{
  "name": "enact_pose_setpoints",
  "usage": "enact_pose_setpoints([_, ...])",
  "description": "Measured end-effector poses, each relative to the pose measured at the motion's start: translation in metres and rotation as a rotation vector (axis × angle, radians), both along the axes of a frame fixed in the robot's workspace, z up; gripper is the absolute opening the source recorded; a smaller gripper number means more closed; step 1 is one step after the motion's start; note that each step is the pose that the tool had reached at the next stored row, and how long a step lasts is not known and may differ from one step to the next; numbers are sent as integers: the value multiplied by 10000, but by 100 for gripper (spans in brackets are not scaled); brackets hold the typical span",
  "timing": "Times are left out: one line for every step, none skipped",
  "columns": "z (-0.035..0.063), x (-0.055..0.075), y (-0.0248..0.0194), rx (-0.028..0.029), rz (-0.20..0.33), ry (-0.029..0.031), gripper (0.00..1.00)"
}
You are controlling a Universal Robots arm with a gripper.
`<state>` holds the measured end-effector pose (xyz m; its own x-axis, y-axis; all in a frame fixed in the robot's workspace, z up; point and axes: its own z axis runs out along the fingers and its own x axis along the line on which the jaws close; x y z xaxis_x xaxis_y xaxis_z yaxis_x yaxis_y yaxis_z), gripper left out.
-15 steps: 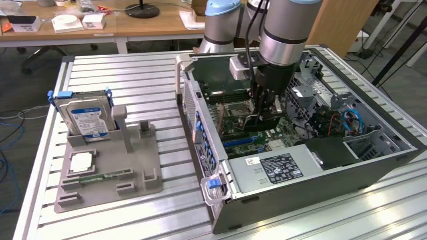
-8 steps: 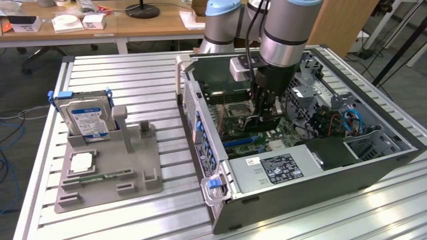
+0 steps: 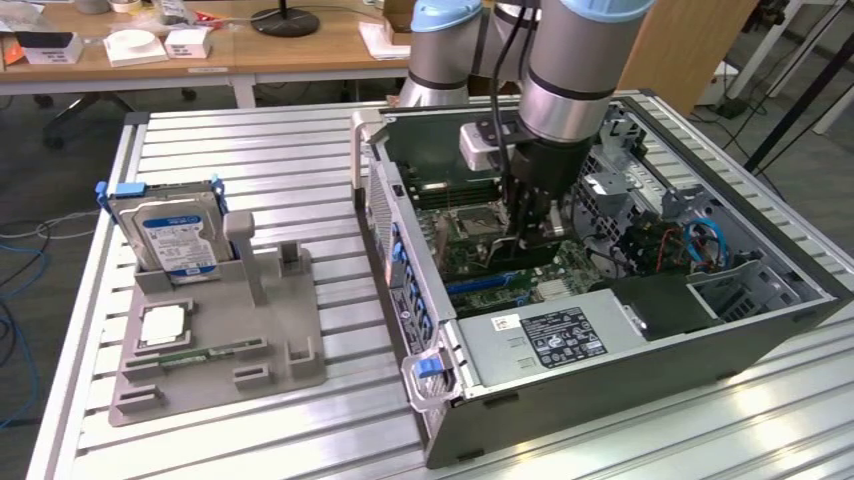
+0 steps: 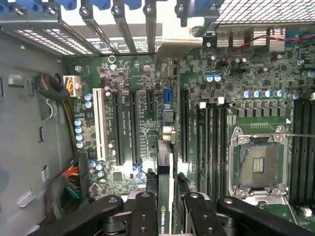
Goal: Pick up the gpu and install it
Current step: 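Insert the gpu into the slot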
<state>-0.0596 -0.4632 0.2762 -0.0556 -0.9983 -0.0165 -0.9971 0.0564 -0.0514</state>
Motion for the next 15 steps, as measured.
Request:
enact_pose_setpoints([-11,-7,-3,0,2,0,26])
enact_pose_setpoints([-20,-11,-5,0,2,0,26])
enact_pose_setpoints([-31,-17,-6,0,2,0,26])
enact_pose_setpoints([-45,-33,-6,0,4,0,26])
enact_pose_setpoints([-56,-48,-6,0,3,0,26])
enact_pose_setpoints([-67,-59,-6,0,3,0,26])
enact_pose_setpoints([-75,-71,-5,0,2,-1,26])
enact_pose_setpoints([-81,-78,-5,0,2,-8,26])
enact_pose_setpoints([-85,-78,-5,-1,3,-15,26])
enact_pose_setpoints([-86,-79,-5,-4,4,-27,26])
enact_pose_setpoints([-88,-81,-5,-6,2,-47,26])
enact_pose_setpoints([-89,-84,-4,-5,1,-62,26])
enact_pose_setpoints([-90,-84,-4,-4,3,-63,26])
enact_pose_setpoints([-90,-84,-4,-4,4,-63,26])
enact_pose_setpoints([-90,-86,-4,-3,3,-64,26])
